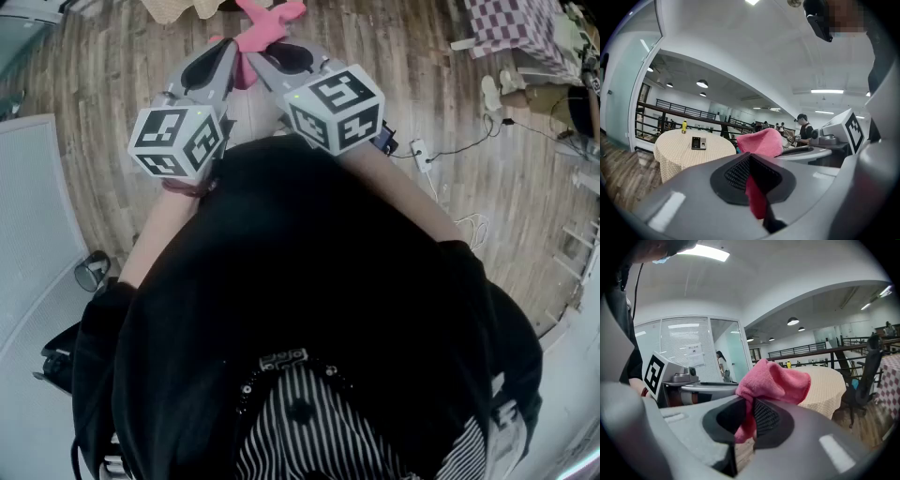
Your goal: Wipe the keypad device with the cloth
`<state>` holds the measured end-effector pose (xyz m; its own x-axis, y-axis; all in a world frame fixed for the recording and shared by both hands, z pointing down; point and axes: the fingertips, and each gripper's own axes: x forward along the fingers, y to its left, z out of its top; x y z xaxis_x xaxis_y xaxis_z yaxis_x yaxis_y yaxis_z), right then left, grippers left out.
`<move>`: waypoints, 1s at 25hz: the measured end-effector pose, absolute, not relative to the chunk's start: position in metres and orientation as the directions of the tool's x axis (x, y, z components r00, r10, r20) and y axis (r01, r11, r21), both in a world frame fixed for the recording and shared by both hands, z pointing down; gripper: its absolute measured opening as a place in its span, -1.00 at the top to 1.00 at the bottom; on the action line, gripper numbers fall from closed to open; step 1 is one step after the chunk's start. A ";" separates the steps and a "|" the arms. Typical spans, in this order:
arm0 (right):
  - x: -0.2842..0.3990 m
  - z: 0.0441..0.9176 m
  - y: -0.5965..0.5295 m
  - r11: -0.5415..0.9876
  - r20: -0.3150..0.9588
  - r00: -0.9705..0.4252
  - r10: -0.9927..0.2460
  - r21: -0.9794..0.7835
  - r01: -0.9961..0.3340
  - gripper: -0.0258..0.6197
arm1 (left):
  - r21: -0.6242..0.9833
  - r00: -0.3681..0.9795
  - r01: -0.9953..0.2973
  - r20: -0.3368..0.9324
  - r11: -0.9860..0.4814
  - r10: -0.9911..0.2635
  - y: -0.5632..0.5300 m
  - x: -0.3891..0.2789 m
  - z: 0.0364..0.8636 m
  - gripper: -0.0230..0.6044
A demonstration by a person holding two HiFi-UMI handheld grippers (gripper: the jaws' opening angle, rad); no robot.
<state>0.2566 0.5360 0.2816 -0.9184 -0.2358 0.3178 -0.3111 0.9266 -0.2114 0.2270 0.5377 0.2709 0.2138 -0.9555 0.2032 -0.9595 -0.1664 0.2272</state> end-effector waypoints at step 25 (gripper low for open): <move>0.281 0.287 0.534 0.914 0.281 -0.945 -0.168 -0.314 -0.256 0.77 | 0.234 0.218 -0.959 0.246 -0.161 -0.944 0.531 0.256 0.279 0.92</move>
